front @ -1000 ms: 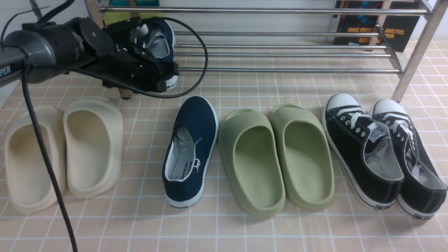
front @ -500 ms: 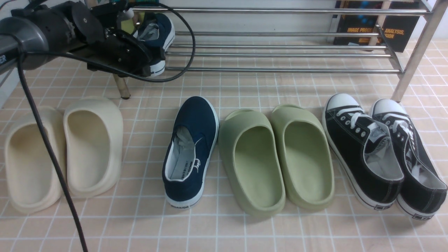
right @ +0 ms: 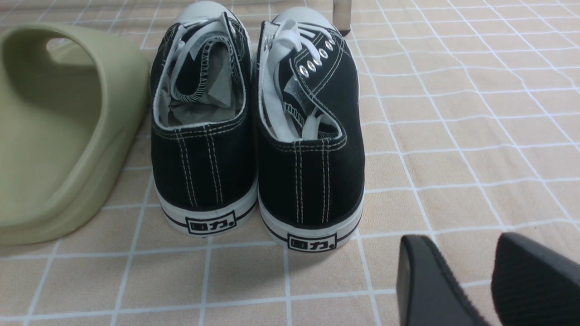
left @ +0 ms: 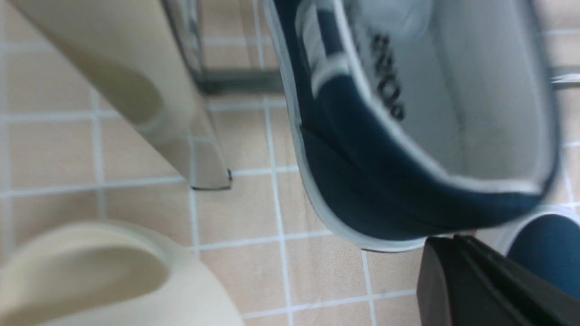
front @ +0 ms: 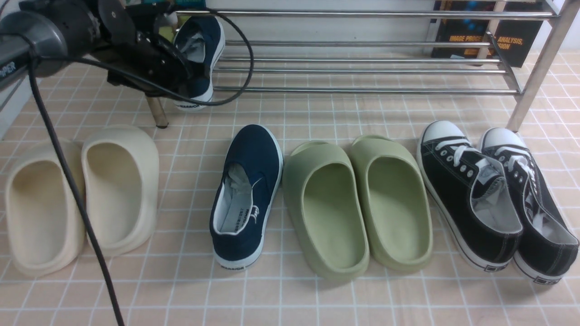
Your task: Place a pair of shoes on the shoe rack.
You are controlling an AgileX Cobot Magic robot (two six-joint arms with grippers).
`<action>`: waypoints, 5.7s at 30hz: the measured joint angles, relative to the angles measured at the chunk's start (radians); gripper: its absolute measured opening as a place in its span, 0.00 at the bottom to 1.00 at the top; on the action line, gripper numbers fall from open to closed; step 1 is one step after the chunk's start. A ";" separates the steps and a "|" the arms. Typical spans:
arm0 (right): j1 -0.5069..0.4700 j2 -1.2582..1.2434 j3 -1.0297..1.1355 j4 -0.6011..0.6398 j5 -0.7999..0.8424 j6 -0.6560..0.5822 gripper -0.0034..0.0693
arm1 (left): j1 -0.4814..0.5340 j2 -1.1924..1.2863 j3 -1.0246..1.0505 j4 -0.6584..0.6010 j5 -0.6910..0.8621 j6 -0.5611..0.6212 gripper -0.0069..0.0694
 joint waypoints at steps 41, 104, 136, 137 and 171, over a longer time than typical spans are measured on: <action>0.000 0.000 0.000 -0.001 0.000 0.000 0.38 | -0.345 -0.378 0.607 0.300 0.109 -0.482 0.54; 0.000 0.000 0.000 -0.002 0.000 0.000 0.38 | -0.174 0.228 -0.262 0.388 -0.029 -0.655 0.17; 0.000 0.000 0.000 -0.003 0.000 0.000 0.38 | -0.177 0.050 -0.130 0.288 0.259 -0.299 0.09; 0.000 0.000 0.000 -0.003 0.000 0.000 0.38 | -0.177 0.073 -0.123 0.277 0.234 -0.299 0.09; 0.000 0.000 0.000 -0.010 0.000 0.000 0.38 | -0.177 -0.281 -0.230 0.337 0.443 -0.223 0.11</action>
